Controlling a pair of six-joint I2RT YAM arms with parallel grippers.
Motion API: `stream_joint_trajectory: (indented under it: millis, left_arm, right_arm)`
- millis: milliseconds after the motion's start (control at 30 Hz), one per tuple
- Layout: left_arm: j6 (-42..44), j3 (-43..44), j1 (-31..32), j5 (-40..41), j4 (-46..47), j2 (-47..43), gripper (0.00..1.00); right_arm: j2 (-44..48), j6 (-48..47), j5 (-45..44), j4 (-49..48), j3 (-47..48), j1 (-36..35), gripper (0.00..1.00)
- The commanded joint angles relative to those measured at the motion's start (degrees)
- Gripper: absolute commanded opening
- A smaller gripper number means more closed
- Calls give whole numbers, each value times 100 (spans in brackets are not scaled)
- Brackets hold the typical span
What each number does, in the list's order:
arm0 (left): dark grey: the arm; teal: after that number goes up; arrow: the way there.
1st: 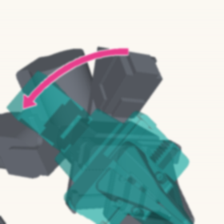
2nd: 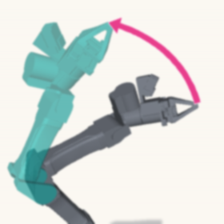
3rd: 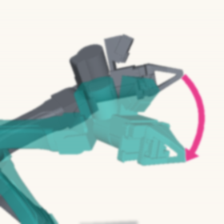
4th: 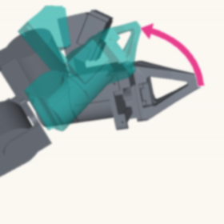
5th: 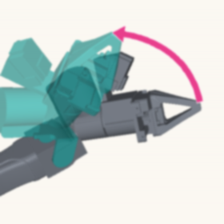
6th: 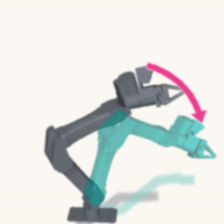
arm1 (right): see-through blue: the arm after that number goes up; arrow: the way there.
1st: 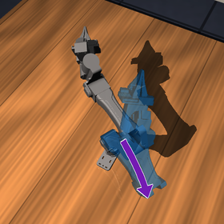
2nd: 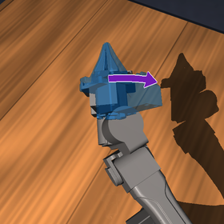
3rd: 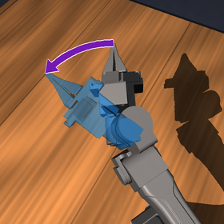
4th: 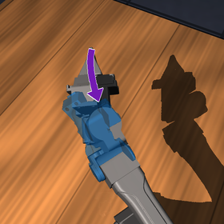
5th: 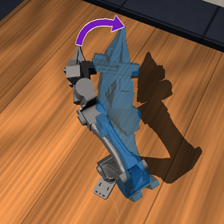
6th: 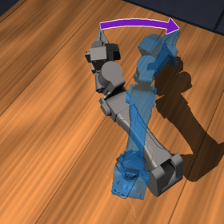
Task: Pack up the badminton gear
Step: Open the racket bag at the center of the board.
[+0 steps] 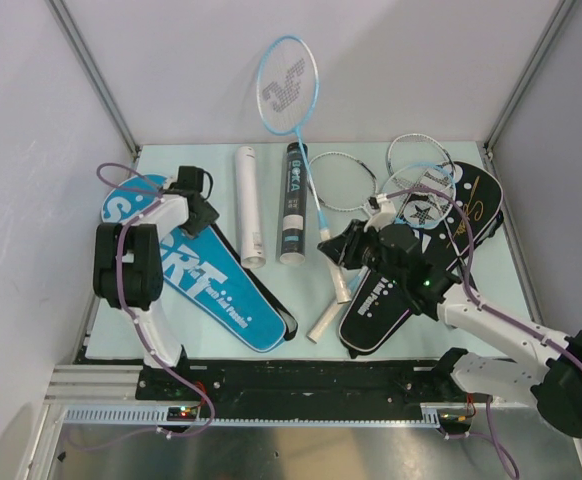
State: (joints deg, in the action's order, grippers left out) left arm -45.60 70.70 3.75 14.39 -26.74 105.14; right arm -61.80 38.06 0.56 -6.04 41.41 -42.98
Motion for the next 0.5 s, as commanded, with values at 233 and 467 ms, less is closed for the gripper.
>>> stream_joint_trajectory:
  millis: [233, 467]
  left_arm:
    - [-201, 112, 91, -139, 46, 176, 50]
    - [87, 135, 92, -345, 38, 185, 22]
  right_arm:
    - [619, -372, -295, -145, -80, 225, 0]
    - [741, -395, -385, 24, -190, 279, 0]
